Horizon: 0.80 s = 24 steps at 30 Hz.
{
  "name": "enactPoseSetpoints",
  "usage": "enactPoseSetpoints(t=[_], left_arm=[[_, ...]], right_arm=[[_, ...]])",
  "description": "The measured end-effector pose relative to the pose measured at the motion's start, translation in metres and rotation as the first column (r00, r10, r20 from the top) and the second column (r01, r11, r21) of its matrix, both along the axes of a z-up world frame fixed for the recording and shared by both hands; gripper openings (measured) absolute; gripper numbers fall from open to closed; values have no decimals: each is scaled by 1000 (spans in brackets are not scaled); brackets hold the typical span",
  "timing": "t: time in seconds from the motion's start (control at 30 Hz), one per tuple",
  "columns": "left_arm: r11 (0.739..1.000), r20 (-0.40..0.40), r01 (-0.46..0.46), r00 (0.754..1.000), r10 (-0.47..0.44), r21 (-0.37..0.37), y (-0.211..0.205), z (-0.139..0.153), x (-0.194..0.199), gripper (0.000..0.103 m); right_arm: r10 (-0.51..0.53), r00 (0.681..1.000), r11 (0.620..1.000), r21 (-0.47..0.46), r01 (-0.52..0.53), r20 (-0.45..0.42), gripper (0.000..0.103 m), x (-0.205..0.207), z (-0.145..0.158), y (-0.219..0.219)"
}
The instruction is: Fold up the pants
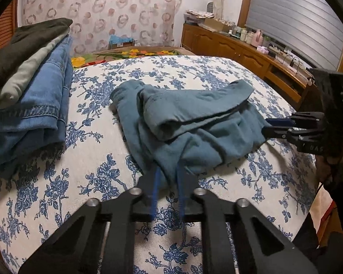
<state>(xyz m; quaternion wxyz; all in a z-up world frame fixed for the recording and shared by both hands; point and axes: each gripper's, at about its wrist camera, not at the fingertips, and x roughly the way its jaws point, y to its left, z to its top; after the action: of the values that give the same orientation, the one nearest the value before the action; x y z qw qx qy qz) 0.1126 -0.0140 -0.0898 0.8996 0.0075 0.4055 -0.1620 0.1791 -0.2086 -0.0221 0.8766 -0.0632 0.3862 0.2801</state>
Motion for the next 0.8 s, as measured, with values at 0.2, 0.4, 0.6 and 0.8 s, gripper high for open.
enactPoseSetpoints(t=[0.2, 0.4, 0.6, 0.8], left_arm=[[999, 61, -34, 998, 36, -30, 13, 12, -11, 9], [999, 57, -3, 998, 6, -37, 14, 17, -35, 9], [999, 41, 40, 998, -39, -19, 9, 14, -71, 9], [999, 17, 27, 999, -28, 23, 4, 5, -78, 11]], right_arm=[[-4, 999, 999, 40, 3, 33, 5, -3, 3, -13], [22, 997, 999, 29, -24, 70, 4, -30, 12, -18], [40, 997, 998, 46, -43, 58, 4, -61, 13, -26], [41, 999, 998, 38, -42, 17, 4, -66, 1, -30]])
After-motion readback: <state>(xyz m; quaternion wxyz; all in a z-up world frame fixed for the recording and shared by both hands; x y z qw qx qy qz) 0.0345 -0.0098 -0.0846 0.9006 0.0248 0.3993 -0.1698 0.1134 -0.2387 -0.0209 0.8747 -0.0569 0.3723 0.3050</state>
